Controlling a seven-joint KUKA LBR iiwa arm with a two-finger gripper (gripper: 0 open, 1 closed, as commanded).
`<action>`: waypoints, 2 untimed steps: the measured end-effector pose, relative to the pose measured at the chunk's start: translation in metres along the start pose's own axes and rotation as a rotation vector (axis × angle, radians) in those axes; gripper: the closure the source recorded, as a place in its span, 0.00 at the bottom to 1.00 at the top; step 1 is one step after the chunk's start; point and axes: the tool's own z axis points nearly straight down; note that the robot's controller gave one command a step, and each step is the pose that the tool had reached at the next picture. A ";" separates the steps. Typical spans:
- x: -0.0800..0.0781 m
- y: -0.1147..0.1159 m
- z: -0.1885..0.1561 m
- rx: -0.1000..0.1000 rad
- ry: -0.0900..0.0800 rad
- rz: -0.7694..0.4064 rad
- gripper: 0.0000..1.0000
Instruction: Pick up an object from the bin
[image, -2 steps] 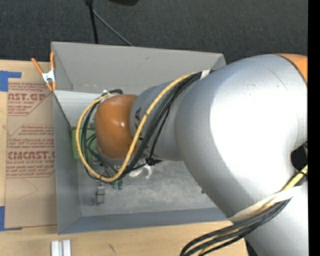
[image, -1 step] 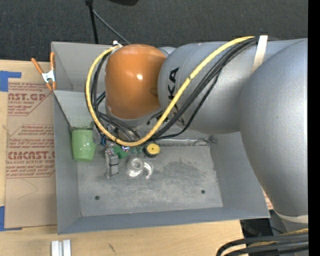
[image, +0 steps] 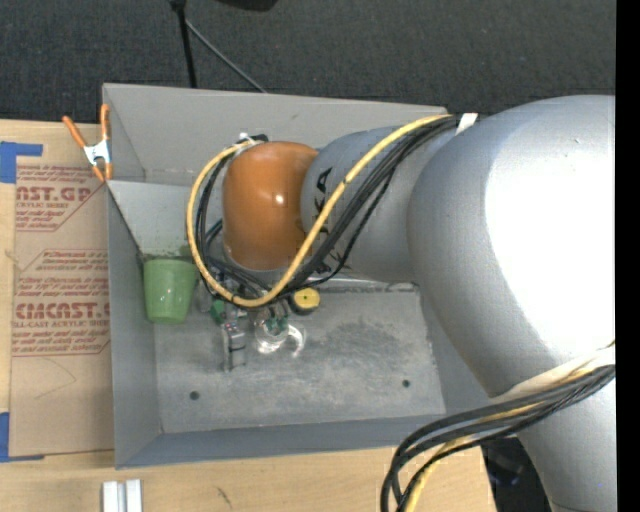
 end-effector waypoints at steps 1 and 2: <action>0.002 -0.046 0.023 0.001 -0.005 -0.098 0.00; 0.001 -0.044 0.021 -0.002 -0.009 -0.099 1.00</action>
Offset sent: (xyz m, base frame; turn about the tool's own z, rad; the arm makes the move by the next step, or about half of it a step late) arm 0.0081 -0.0438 -0.0217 -0.1002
